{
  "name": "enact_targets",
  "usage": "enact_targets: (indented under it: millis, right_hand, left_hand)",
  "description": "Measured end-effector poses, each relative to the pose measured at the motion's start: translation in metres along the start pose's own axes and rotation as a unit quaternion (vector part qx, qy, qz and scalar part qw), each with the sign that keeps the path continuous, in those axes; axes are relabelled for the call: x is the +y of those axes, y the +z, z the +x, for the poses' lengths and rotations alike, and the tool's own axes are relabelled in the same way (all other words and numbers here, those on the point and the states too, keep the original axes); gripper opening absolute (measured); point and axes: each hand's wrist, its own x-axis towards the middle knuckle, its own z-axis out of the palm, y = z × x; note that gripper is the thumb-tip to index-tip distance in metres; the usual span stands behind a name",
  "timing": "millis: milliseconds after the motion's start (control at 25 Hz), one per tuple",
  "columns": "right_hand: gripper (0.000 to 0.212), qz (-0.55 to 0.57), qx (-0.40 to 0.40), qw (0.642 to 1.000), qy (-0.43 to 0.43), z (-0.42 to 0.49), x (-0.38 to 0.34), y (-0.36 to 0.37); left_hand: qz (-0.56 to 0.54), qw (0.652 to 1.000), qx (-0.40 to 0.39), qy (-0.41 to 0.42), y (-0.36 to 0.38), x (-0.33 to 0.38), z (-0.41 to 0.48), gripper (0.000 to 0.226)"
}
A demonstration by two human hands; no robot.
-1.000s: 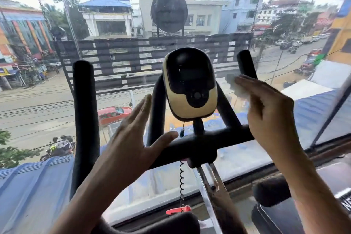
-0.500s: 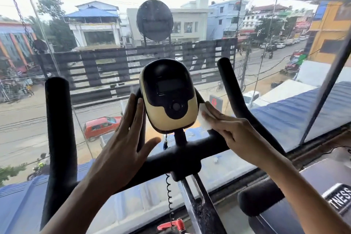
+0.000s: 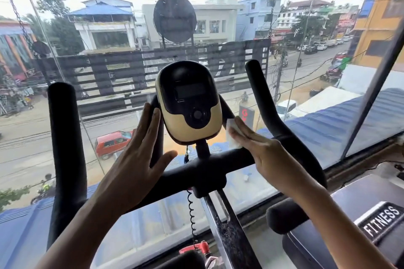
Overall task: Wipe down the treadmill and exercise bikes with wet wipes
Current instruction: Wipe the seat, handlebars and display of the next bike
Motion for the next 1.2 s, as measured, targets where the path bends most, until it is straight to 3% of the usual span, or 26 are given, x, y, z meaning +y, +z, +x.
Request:
enact_targets:
  millis: [80,160,240,360,440,520,680,880,1040,1200]
  right_hand:
    - [0.086,-0.03,-0.041,0.998,0.031,-0.025,-0.01,-0.002]
    - [0.071,0.04,-0.042,0.997,0.049,-0.028,-0.03,-0.017]
    - [0.052,0.097,0.066,0.993,0.016,-0.01,-0.056,-0.03]
    - [0.05,0.047,0.28,0.959,-0.01,0.047,-0.08,-0.019]
    - [0.044,0.066,0.326,0.943,0.021,0.088,-0.088,0.007]
    - [0.045,0.034,0.287,0.957,0.019,0.106,-0.098,0.032]
    - [0.045,-0.002,0.217,0.974,-0.063,0.074,-0.088,0.042]
    - [0.047,0.03,0.235,0.971,0.005,0.084,-0.09,0.037]
    - [0.046,0.024,0.191,0.98,-0.048,0.07,-0.086,0.036]
    - [0.05,0.037,0.212,0.976,0.017,0.08,-0.078,0.028]
  left_hand:
    - [-0.008,1.0,0.01,-0.002,0.001,-0.001,0.0,0.084]
    - [-0.013,1.0,0.025,0.001,-0.001,0.0,0.006,0.085]
    - [-0.022,0.998,0.051,0.017,-0.005,0.003,0.017,0.085]
    - [-0.044,0.995,0.083,0.045,-0.006,0.007,0.036,0.085]
    - [-0.053,0.992,0.1,0.053,-0.001,0.006,0.04,0.082]
    - [-0.066,0.988,0.115,0.077,0.005,0.002,0.039,0.079]
    - [-0.078,0.986,0.114,0.092,0.006,-0.003,0.04,0.078]
    - [-0.069,0.986,0.116,0.095,0.005,-0.002,0.04,0.076]
    - [-0.074,0.985,0.111,0.11,0.003,-0.004,0.038,0.071]
    - [-0.075,0.986,0.11,0.103,0.002,-0.004,0.037,0.071]
